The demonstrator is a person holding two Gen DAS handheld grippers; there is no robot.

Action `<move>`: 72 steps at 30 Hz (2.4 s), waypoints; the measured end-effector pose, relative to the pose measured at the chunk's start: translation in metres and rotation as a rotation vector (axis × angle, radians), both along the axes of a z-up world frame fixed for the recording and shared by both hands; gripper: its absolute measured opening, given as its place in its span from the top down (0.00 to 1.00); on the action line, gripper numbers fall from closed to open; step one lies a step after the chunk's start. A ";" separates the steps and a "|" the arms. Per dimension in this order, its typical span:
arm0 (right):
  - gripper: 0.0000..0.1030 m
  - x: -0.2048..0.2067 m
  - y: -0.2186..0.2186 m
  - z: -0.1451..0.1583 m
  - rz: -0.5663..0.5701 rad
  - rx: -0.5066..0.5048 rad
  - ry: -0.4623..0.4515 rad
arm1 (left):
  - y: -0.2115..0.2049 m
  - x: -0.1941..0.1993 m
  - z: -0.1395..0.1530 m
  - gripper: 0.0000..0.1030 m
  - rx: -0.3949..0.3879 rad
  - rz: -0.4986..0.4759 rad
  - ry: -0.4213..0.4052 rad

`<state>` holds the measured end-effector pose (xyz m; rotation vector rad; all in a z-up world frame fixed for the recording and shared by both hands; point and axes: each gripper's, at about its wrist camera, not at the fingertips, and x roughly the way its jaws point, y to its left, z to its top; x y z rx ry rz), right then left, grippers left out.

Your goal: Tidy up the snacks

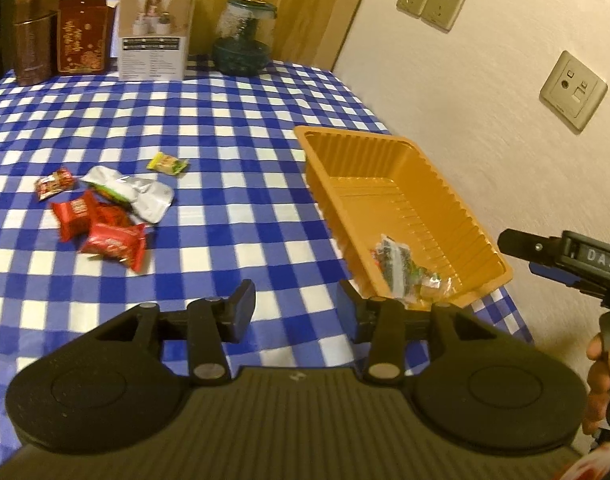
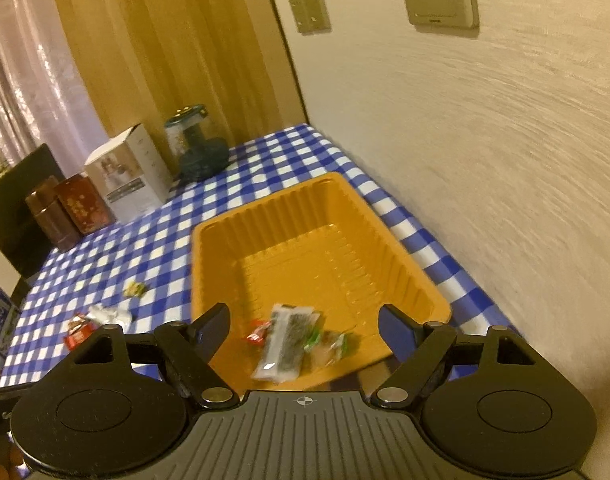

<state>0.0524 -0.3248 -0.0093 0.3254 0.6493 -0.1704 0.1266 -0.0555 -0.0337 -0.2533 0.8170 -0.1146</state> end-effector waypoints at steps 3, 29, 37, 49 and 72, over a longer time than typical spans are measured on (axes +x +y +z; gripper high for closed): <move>0.21 -0.009 0.015 0.004 0.014 0.003 -0.001 | 0.011 -0.014 0.003 0.57 0.011 0.020 -0.006; 0.21 -0.020 0.149 0.009 0.258 -0.057 0.017 | 0.132 -0.107 0.027 0.32 0.107 0.219 -0.040; 0.21 -0.011 0.174 0.002 0.324 -0.074 0.039 | 0.143 -0.109 0.028 0.29 0.137 0.219 -0.031; 0.21 0.015 0.195 -0.013 0.383 -0.098 0.068 | 0.156 -0.098 0.021 0.26 0.139 0.226 -0.021; 0.22 0.108 0.244 -0.070 0.679 -0.238 0.027 | 0.194 -0.028 -0.012 0.26 0.168 0.168 0.010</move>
